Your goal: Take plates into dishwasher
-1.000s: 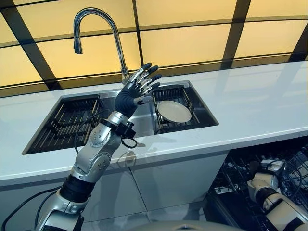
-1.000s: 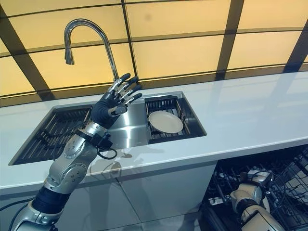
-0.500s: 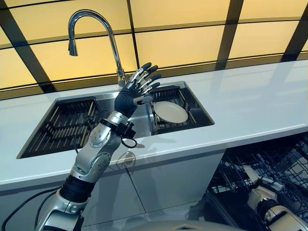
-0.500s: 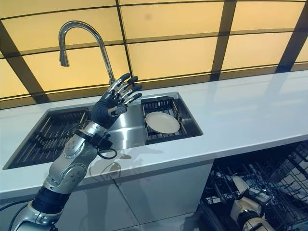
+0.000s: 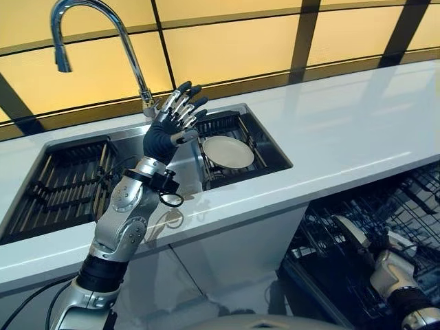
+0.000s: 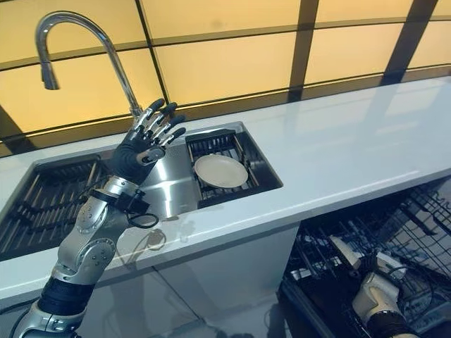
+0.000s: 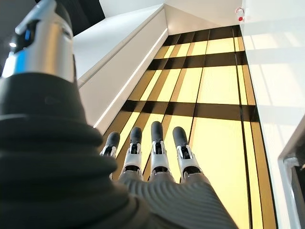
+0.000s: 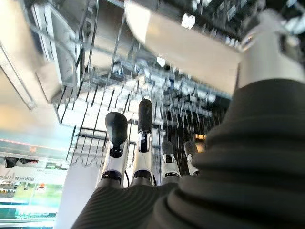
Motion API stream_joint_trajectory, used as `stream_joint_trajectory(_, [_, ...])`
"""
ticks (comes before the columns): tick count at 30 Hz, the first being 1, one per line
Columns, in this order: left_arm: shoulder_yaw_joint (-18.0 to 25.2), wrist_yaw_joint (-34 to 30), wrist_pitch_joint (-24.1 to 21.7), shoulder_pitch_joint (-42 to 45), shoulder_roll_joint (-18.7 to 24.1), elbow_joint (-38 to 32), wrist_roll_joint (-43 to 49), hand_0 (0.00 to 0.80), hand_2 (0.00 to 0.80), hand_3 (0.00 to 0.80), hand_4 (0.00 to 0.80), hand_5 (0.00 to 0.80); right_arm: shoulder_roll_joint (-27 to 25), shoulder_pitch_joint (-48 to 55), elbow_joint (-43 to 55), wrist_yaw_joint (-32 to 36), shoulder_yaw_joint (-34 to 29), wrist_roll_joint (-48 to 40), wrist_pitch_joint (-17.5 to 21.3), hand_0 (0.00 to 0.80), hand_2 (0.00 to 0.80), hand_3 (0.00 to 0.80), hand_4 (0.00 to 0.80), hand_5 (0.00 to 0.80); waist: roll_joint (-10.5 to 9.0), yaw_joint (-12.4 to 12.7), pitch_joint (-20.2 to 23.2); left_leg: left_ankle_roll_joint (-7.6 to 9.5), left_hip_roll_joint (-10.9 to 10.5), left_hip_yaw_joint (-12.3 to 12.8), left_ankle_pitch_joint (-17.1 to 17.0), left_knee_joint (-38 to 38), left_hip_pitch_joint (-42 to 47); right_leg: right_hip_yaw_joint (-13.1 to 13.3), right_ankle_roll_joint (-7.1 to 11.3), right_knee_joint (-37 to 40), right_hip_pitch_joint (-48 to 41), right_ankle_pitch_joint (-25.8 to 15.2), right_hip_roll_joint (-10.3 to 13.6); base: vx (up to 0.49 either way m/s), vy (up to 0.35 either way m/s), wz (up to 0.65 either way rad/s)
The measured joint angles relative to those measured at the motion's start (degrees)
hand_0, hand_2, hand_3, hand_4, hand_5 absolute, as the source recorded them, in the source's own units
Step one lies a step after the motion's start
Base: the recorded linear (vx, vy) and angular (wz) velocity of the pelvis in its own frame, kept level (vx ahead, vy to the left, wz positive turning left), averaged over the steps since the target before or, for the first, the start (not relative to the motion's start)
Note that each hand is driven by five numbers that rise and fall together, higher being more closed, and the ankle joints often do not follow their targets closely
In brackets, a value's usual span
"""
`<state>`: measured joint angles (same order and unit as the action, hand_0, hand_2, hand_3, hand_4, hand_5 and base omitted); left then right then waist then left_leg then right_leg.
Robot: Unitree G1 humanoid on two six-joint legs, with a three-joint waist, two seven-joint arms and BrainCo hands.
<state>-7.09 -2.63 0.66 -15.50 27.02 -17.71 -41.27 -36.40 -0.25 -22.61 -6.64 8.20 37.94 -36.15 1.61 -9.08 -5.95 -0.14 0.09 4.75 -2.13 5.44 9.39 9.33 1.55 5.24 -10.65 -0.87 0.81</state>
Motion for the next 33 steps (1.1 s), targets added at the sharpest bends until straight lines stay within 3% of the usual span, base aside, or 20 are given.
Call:
stream_joint_trajectory(8, [1.63, 1.28, -0.72, 0.6, -0.06, -0.27, 1.86, 0.0, 0.0, 0.0, 0.0, 0.0, 0.02, 4.99, 15.22, 8.66, -5.4, 6.45, 1.38, 0.0, 0.0, 0.0, 0.0, 0.0, -0.21, -4.28, -0.54, -0.34, 0.29, 2.38, 0.24, 0.01, -0.01, 2.32, 0.04, -0.08, 0.88, -0.23, -0.28, -0.006, 0.021, -0.15])
stream_joint_trajectory(20, [1.63, 2.8, -1.53, 0.6, -1.09, -0.34, 2.28, 0.0, 0.0, 0.0, 0.0, 0.0, 0.0, 7.03, 20.54, 13.5, -8.43, 5.45, 2.72, 0.0, 0.0, 0.0, 0.0, 0.0, 0.11, -4.32, -0.75, -0.26, 0.6, 3.3, 0.87, 0.01, -0.03, 3.27, 0.25, -0.05, 1.41, -0.22, -0.55, -0.002, 0.005, -0.04])
stream_joint_trajectory(24, [1.63, 3.45, -1.69, 0.61, -1.09, -0.35, 2.28, 0.0, 0.0, 0.0, 0.0, 0.0, 0.0, 7.24, 23.02, 10.76, -11.34, -3.87, 2.9, 0.0, 0.0, 0.0, 0.0, 0.0, 0.13, -4.36, -0.77, -0.26, 0.62, 4.04, 0.89, 0.01, -0.08, 3.84, 0.25, -0.08, 1.74, -0.24, -0.57, -0.008, 0.009, -0.09])
stream_joint_trajectory(27, [1.63, 4.12, -1.97, 0.62, -1.09, -0.34, 2.27, 0.0, 0.0, 0.0, 0.0, 0.0, 0.03, 7.33, 25.48, 4.47, -13.45, -16.87, 5.13, 0.0, 0.0, 0.0, 0.0, 0.0, 0.1, -4.68, -0.86, -0.44, 0.59, 4.4, 0.81, 0.01, -0.08, 4.09, 0.18, -0.09, 1.74, -0.4, -0.56, -0.006, 0.003, -0.06])
stream_joint_trajectory(30, [1.65, 4.75, -2.67, 0.63, -1.08, -0.34, 2.28, 0.0, 0.0, 0.0, 0.0, 0.0, 1.04, 7.12, 27.71, -2.23, -17.08, -33.58, 10.12, 0.0, 0.0, 0.0, 0.0, 0.0, 0.03, -5.59, -0.99, -0.42, 0.52, 4.39, 0.84, 0.0, -0.1, 4.09, 0.08, -0.1, 1.71, -0.46, -0.5, 0.0, 0.0, 0.0])
stream_joint_trajectory(33, [1.65, 4.9, -2.97, 0.63, -1.12, -0.32, 2.28, 0.0, 0.0, 0.0, 0.0, 0.0, 3.3, 7.06, 29.21, -4.81, -18.29, -47.81, 15.89, 0.0, 0.0, 0.0, 0.0, 0.0, 0.03, -5.91, -1.18, -0.42, 0.56, 4.48, 0.87, 0.01, -0.09, 4.16, 0.23, -0.09, 1.79, -0.38, -0.53, 0.0, 0.0, 0.0])
